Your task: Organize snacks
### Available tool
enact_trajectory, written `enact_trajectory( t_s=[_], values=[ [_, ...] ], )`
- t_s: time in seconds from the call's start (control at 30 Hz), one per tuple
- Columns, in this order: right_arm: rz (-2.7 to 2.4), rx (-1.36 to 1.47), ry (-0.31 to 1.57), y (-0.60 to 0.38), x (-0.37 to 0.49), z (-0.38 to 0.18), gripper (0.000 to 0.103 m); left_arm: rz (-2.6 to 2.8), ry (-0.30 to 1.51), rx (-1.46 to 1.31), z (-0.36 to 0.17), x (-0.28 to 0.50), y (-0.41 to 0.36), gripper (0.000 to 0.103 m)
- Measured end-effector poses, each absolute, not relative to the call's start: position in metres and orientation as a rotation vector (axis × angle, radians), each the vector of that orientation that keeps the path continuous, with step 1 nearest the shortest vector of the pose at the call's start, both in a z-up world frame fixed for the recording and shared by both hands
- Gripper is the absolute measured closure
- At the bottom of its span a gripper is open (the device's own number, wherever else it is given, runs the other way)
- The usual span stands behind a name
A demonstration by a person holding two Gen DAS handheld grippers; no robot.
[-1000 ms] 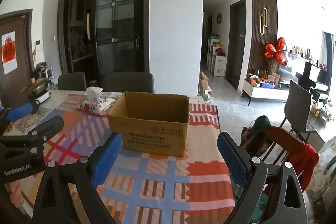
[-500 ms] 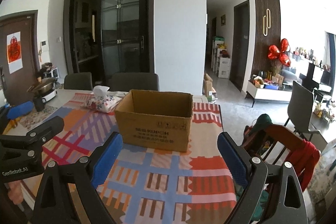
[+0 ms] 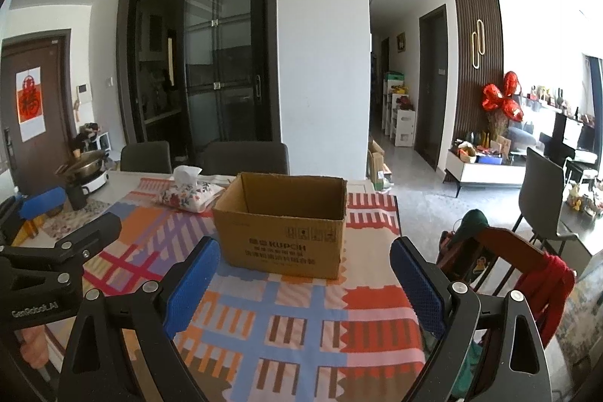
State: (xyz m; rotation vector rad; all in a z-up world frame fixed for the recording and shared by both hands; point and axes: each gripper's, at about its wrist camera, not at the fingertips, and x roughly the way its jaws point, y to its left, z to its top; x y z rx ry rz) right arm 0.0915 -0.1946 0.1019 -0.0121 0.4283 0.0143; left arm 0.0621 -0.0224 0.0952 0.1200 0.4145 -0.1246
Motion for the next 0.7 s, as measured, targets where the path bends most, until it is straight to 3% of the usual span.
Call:
enact_trajectory(
  t_s=[0.7],
  values=[
    [0.018, -0.018, 0.43, -0.1933, 0.0882, 0.1, 0.01, -0.112, 0.419, 0.104, 0.0906, 0.0634, -0.021, 0.0]
  ],
)
